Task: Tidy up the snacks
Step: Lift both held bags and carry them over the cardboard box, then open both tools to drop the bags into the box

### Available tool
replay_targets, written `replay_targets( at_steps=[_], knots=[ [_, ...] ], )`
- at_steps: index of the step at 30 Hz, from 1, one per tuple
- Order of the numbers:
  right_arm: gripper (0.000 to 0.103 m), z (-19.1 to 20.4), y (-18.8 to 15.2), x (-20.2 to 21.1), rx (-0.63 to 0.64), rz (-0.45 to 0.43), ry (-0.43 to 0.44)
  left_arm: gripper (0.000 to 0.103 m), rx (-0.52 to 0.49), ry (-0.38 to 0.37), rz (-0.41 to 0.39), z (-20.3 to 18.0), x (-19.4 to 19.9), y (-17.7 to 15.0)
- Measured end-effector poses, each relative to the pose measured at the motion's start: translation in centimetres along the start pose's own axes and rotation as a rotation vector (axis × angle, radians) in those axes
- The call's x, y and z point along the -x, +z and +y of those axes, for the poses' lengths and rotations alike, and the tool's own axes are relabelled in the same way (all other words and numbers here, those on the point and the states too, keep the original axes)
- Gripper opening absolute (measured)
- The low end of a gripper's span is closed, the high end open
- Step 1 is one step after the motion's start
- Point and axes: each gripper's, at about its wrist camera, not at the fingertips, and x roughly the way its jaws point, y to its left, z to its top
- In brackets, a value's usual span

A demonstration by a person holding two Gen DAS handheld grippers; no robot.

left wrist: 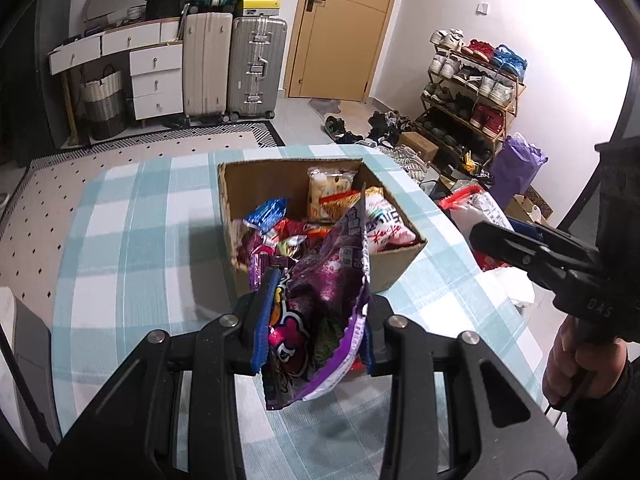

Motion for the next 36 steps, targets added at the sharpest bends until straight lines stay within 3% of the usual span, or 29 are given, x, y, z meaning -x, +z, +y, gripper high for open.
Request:
replay_targets(
  at_steps=[9,18,21,36],
  knots=[
    [0.043,1.3,3.9,-0.8,0.041,-0.017,0.026,0.031,-0.014,-0.003,-0.004,-0.1,-0.4,3.8],
    [0.043,0.7,7.8,-3.3,0.03,-0.017,0.034,0.031,0.003,-0.009,0.046,0.5,-3.5,8.6],
    [0.043,0.3,8.6,-5.0,0.033,-0.004,0.028,0.031,0.032,0.038,0.067,1.2,-5.3,10.1],
    [0.043,-3.1,9.6,-13.6,-0.011,0.097,-0.007,0.031,0.087,-0.007,0.138,3.4,-12.0,11.5]
  ],
)
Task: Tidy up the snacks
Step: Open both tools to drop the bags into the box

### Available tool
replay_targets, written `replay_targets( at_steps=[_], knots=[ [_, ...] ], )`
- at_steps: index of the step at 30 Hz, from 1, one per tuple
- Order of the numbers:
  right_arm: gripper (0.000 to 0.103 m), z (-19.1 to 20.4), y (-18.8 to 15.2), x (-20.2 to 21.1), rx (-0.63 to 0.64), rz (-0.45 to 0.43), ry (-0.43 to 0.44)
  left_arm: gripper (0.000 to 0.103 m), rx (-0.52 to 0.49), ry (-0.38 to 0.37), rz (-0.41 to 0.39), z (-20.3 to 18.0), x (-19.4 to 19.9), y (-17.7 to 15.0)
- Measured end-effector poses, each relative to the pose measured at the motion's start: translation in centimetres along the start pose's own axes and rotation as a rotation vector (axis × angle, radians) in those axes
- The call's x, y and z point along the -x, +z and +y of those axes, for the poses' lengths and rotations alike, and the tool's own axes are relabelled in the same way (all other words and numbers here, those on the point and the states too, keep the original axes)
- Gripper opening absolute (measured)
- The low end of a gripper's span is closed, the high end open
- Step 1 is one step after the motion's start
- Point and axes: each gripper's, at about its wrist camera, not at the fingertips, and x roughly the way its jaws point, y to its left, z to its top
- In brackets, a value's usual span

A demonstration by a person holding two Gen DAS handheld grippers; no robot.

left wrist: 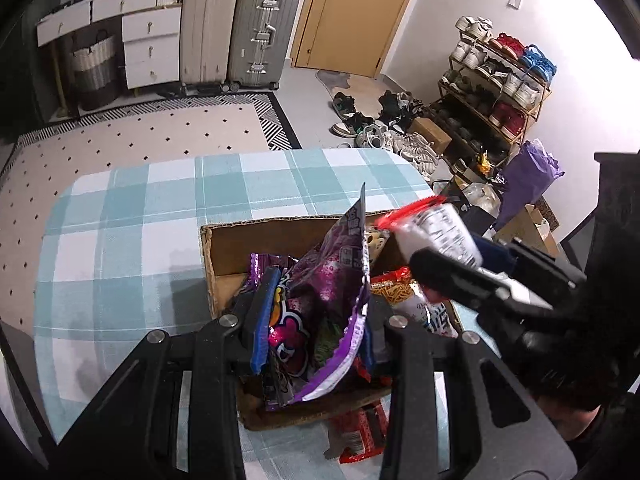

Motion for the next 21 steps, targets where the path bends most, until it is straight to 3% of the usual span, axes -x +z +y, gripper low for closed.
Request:
replay_targets(
  at_steps=[9,11,14,16,17,21],
  knots=[
    [0.043,-0.3,-0.6,-2.7,0.02,0.007,-0.045,0.032,0.008,-0.012,0.033,0.3,-2.9,0.2],
    [0.046,-0.7,-0.8,-3.0,0.013,0.006,-0.051,0.036,0.03,-0.015,0.051,0.7,-3.6,0.2],
    [0.057,-1.5,-1.0,-3.2,0.0,0.015,-0.045,0.06,0.022,0.048,0.063,1.1,-4.1,0.1],
    [0.07,-2.0,-1.1,-2.7,-0.007,-0.001,-0.066,0.083,0.021,0.054,0.041,1.3,-3.6,-0.1],
    [0.075,-2.2,-1.2,-2.2,-0.01,-0.018,-0.06,0.084,0.029,0.046,0.021,1.5,-3.2,-0.2],
    [0.079,-2.6,-1.6,-0.3,-0.016,-0.051,-0.054,0.084,0.027,0.055,0.004,1.6,-2.1,-0.8]
  ],
)
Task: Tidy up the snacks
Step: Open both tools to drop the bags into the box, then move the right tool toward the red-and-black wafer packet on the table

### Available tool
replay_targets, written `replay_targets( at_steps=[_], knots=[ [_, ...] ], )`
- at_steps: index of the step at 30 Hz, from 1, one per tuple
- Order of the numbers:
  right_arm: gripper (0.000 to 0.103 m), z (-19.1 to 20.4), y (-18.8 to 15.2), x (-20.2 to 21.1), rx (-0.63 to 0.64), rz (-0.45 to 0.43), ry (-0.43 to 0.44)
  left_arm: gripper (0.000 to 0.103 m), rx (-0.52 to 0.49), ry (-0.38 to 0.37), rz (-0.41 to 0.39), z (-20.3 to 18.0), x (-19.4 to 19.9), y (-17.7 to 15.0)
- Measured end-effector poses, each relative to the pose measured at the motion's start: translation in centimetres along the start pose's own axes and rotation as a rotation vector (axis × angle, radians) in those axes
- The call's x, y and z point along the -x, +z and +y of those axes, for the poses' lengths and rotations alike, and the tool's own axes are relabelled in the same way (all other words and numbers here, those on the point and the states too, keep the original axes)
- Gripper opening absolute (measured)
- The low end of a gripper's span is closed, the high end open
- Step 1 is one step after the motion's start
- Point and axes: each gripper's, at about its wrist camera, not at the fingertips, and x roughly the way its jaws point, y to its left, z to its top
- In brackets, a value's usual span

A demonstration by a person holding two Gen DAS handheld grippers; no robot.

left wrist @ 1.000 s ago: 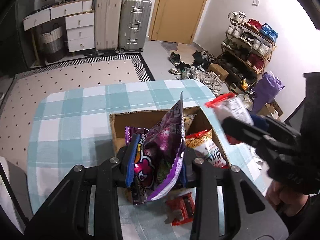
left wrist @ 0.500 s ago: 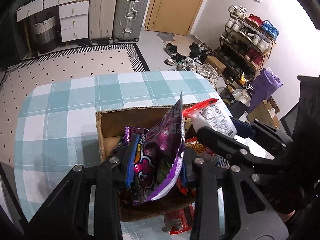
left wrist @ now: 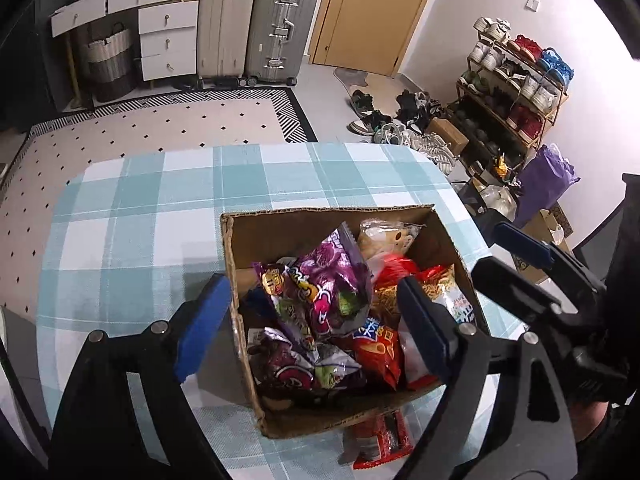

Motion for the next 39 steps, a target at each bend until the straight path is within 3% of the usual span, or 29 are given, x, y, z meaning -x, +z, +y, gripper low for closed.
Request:
replay_targets(
  at_steps=[12,28,34,39],
  knots=[
    [0.079,0.5,-2.6,4.6,0.01,-0.026,-0.007,0.084,-0.033,0.033,-0.034,-1.9,3.6,-4.3],
    [0.079,2.4,-9.7,10.4,-0.042,-0.054,0.043,0.088,-0.003,0.079,-0.144,-1.1,10.1,-7.2],
    [0.079,3.2,-13.5,9.0,-0.063,0.029,0.053,0.099,0.015,0.09,-0.179,-0.6,12.4,-8.2],
    [0.079,4.1,-16.0,6.0,-0.086,0.124,0.061,0.102,0.001,0.112,-0.199,-0.7,14.0,-8.6]
  ],
)
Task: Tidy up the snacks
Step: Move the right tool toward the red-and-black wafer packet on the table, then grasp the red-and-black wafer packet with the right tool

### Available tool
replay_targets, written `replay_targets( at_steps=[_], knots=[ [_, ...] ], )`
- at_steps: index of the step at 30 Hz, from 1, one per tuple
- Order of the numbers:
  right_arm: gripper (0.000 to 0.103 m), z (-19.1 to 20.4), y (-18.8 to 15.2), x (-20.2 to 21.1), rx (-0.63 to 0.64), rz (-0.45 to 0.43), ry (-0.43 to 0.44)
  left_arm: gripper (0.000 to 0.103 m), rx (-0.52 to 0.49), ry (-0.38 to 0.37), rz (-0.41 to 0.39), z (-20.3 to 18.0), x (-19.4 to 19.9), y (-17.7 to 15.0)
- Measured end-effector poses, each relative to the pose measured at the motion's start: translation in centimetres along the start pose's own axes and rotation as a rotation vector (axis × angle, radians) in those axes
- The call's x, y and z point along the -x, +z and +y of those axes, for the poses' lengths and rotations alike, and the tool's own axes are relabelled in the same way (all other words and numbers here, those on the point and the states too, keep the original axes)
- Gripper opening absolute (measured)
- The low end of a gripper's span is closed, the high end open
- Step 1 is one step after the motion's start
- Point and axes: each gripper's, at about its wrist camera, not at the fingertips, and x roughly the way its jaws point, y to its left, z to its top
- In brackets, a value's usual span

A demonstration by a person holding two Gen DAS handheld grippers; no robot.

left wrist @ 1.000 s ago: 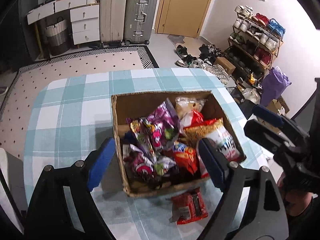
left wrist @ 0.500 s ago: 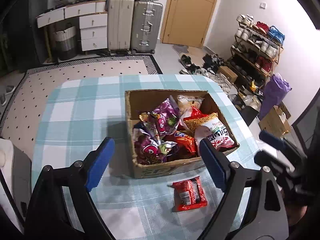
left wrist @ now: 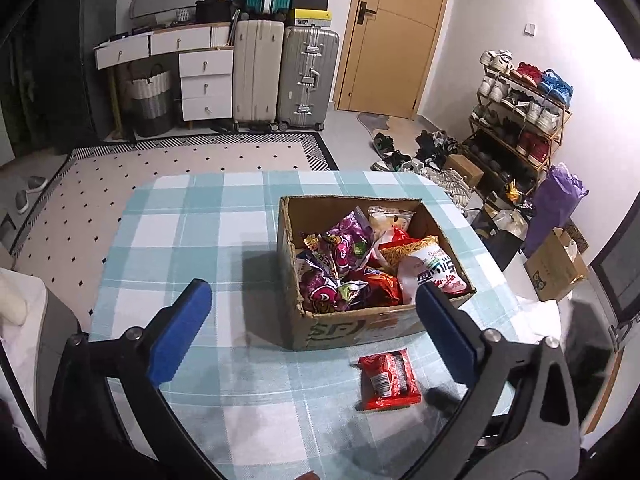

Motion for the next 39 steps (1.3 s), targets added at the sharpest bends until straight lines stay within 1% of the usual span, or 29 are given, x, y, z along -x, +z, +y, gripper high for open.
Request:
replay_targets(
  at_steps=[5,8,15,18,24,26,28,29,32,36,39],
  knots=[
    [0.079,0.1,-1.0,-3.5,-0.009,0.071,-0.018,0.102,0.003,0.001,0.0,0.1,0.7,0.0],
    [0.075,-0.4,-1.5,-5.1,-0.024,0.105,-0.03,0.102,0.008,0.006,0.005,0.3,0.7,-0.1],
    [0.071,-0.6,-1.1,-7.0,-0.037,0.116,-0.027,0.102,0.0,0.006,0.019,0.1,0.2,-1.1],
    [0.071,-0.2,-1.0,-7.4,-0.026,0.117,-0.032,0.102,0.001,0.007,0.019,-0.1,0.0,-1.4],
    [0.065,0.5,-0.9,-8.2,-0.006,0.129,-0.037,0.102,0.015,0.017,0.022,0.1,-0.2,-1.8],
    [0.055,0.7,-0.9,-8.4,0.005,0.136,-0.043,0.102,0.015,0.021,0.015,0.2,0.0,-2.0],
    [0.053,0.8,-0.9,-8.6,0.009,0.135,-0.048,0.102,0.01,0.025,0.009,0.2,0.1,-2.3],
    [0.05,0.8,-0.9,-8.6,0.01,0.136,-0.045,0.102,0.012,0.025,0.008,0.2,0.1,-2.5],
    [0.045,1.1,-1.0,-8.9,0.017,0.13,-0.047,0.102,0.015,0.025,0.015,0.3,0.0,-3.2],
    [0.044,0.7,-1.2,-8.3,0.015,0.121,-0.036,0.102,0.017,0.023,0.033,0.4,-0.5,-3.8],
    [0.044,0.1,-0.8,-6.9,0.0,0.091,-0.026,0.102,0.019,0.027,0.037,0.5,-0.7,-3.9]
  ],
)
